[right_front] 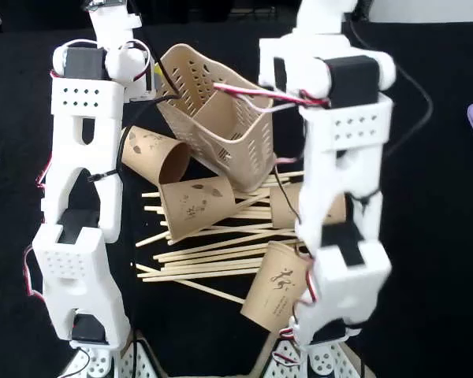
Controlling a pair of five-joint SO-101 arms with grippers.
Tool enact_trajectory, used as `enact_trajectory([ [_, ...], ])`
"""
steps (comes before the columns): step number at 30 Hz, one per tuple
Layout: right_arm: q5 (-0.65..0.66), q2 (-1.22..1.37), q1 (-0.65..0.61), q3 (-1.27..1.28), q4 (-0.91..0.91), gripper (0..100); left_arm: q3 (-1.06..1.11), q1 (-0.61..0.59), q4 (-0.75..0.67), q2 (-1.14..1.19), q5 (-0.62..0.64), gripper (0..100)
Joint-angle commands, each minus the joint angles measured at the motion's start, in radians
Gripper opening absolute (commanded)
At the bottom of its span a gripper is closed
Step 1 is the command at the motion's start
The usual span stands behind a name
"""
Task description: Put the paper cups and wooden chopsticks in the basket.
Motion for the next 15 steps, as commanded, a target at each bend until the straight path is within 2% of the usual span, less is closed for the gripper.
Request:
enact_trajectory([
  [1,-0.003,-0.188,-0.021,0.314,-0.008,22.7,-0.007,0.008,-0.009,-0.025,0.005,17],
  [7,-0.014,-0.335,-0.063,0.645,-0.233,22.7,-0.007,0.008,-0.008,-0.025,0.005,17],
  [11,-0.100,-0.372,-0.087,0.785,-0.345,22.7,-0.005,0.008,-0.005,-0.025,0.005,17],
  [15,-0.112,-0.371,-0.084,0.912,-0.453,22.3,-0.008,0.008,0.015,-0.025,0.005,17],
])
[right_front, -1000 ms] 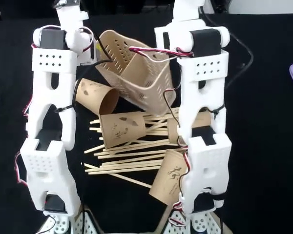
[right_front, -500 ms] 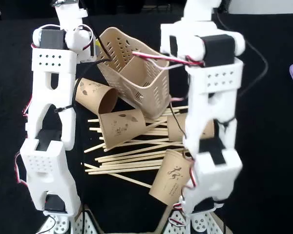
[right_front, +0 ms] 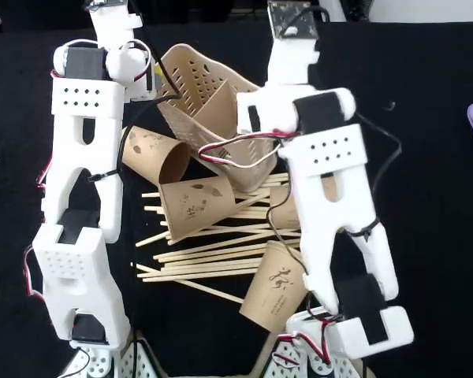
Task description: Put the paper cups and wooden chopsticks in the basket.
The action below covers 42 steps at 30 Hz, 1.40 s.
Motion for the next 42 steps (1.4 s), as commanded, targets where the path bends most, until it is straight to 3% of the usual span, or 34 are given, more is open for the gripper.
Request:
enact_trajectory([
  [1,-0.015,-0.051,-0.012,0.087,-0.098,22.2,-0.007,0.007,0.009,-0.025,0.005,17],
  [4,-0.014,-0.054,0.018,0.128,-0.118,18.7,-0.007,-0.002,0.009,-0.025,0.005,17],
  [8,-0.012,-0.051,0.109,0.093,-0.149,0.5,-0.007,0.002,0.043,-0.025,0.002,17],
  [13,0.074,-0.050,0.175,0.081,-0.252,1.1,-0.007,0.001,0.063,-0.025,0.003,17],
  [25,0.270,0.019,0.126,0.056,-0.388,1.1,-0.084,0.002,0.120,-0.026,0.003,17],
  [31,0.282,0.177,0.124,-0.084,-0.342,1.1,-0.133,-0.007,0.054,-0.026,0.000,17],
  [42,0.278,0.441,0.124,-0.521,-0.015,1.1,-0.125,-0.004,0.032,0.078,-0.003,17],
])
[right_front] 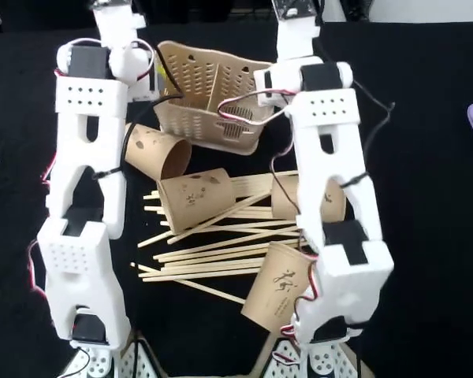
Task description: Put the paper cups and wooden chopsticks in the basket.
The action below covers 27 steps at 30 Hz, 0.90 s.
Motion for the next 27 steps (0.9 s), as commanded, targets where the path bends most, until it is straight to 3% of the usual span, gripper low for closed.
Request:
enact_trajectory([
  [1,0.009,0.042,-0.009,-0.194,0.098,1.1,-0.064,-0.016,0.032,0.017,0.000,17],
  [3,0.011,0.094,-0.009,-0.280,0.147,1.1,-0.064,-0.018,0.084,0.026,0.000,15],
  [6,0.009,0.179,-0.009,-0.412,0.221,1.1,-0.065,-0.013,0.144,0.021,0.003,3],
  [16,0.005,0.352,-0.011,-0.863,0.486,1.1,-0.054,-0.012,0.201,-0.046,0.003,3],
  [22,0.011,0.355,-0.008,-0.796,0.489,1.1,0.030,-0.016,0.201,-0.097,0.000,4],
  [27,0.006,0.357,-0.008,-0.754,0.486,1.1,0.081,-0.018,0.193,-0.078,0.000,19],
])
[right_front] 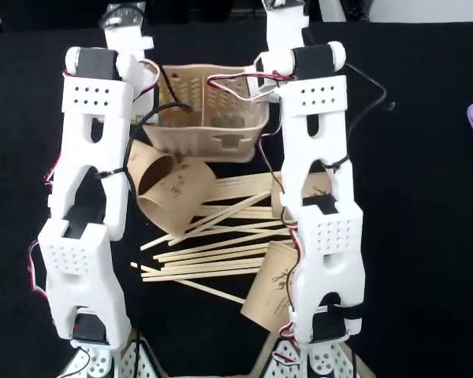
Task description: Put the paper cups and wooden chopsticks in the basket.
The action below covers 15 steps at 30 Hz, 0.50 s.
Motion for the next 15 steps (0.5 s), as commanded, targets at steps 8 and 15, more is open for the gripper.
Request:
enact_trajectory([
  [8,0.008,-0.071,0.005,-0.022,0.025,1.1,-0.197,-0.024,-0.032,-0.041,0.002,23],
  [15,0.008,-0.096,0.003,-0.013,-0.038,7.7,-0.297,-0.019,-0.118,-0.035,-0.003,23],
])
